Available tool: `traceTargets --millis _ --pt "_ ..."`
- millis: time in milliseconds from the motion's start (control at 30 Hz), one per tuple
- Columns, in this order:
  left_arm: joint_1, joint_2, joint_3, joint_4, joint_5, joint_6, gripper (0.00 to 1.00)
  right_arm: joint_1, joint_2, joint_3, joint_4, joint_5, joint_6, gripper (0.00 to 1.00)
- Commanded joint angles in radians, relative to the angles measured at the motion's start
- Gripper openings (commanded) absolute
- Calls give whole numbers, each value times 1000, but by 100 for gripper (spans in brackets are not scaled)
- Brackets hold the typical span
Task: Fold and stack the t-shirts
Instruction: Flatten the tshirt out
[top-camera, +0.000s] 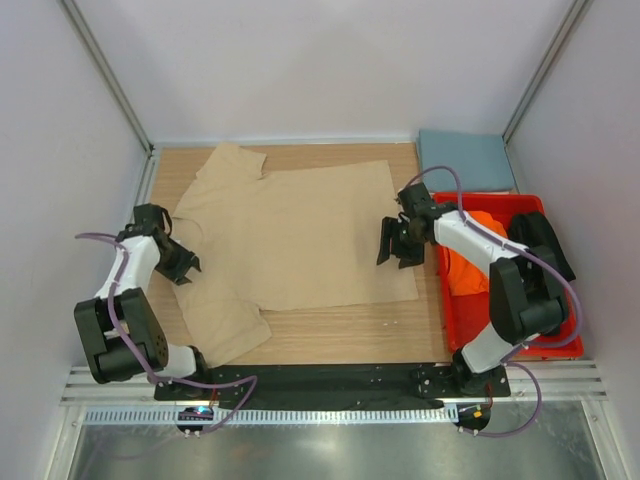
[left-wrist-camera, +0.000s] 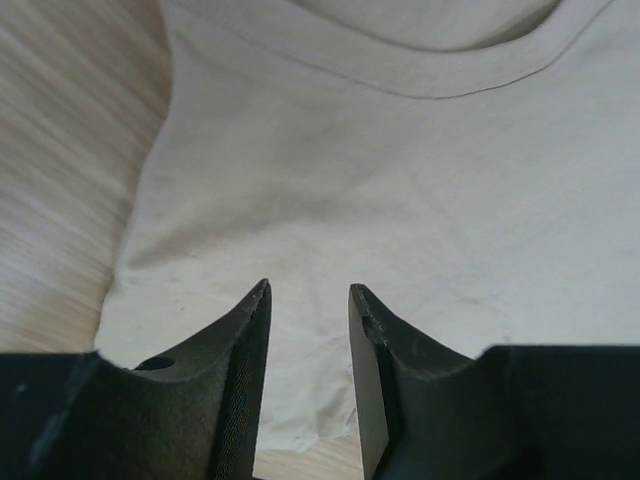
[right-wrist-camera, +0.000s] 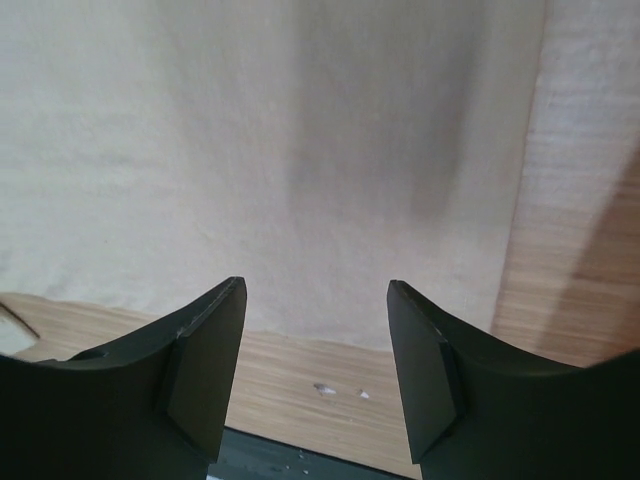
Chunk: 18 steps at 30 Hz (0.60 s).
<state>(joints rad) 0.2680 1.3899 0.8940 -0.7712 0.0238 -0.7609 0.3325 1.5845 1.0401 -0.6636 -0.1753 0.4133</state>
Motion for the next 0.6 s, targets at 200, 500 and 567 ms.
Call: traceTargets --millis 200,500,567 --pt "-62 227 176 92 -16 11 45 23 210 257 -28 244 35 66" --pt "-82 427 381 89 -78 49 53 25 419 540 -83 326 -8 68" --pt "-84 477 416 84 -64 51 53 25 466 563 -83 320 -8 68"
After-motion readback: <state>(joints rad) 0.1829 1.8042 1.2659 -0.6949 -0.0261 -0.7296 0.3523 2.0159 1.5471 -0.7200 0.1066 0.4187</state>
